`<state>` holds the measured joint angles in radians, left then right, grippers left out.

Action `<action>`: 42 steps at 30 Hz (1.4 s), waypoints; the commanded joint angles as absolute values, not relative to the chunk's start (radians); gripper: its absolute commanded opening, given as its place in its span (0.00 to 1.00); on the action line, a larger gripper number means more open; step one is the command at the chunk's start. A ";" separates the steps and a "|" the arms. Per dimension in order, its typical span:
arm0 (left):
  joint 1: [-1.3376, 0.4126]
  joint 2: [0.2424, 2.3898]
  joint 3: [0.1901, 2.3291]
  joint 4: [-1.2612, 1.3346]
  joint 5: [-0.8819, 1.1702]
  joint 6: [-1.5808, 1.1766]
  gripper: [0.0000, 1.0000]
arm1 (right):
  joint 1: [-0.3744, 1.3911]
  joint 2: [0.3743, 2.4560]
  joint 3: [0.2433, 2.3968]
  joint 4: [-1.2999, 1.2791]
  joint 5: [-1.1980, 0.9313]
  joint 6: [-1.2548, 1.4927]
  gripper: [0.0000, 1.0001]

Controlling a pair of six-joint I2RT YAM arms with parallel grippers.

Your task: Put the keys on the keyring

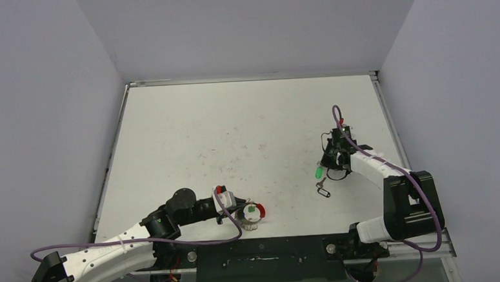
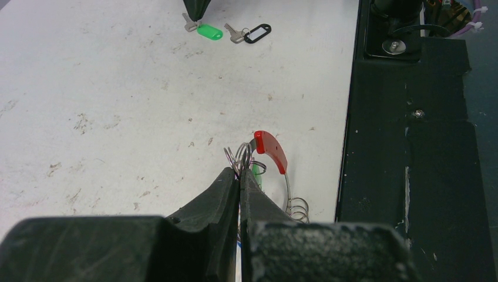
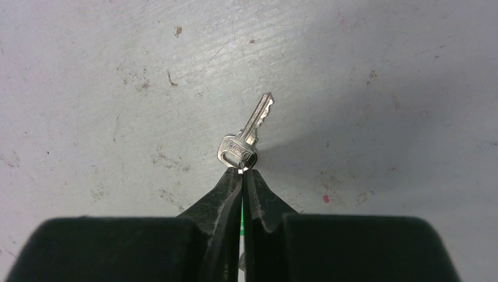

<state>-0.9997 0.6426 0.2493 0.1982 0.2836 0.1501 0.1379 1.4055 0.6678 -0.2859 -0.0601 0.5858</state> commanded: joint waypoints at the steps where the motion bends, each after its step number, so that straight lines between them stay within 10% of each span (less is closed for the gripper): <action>1: -1.002 0.634 0.264 0.253 0.290 0.144 0.00 | 0.135 1.395 0.706 -0.282 -0.065 0.570 0.00; 21: -1.003 0.639 0.276 0.248 0.299 0.141 0.00 | 0.378 1.079 0.804 -0.382 0.046 0.375 0.00; 42: -1.005 0.638 0.282 0.243 0.302 0.141 0.00 | 0.721 1.244 1.000 -0.531 0.078 0.151 0.00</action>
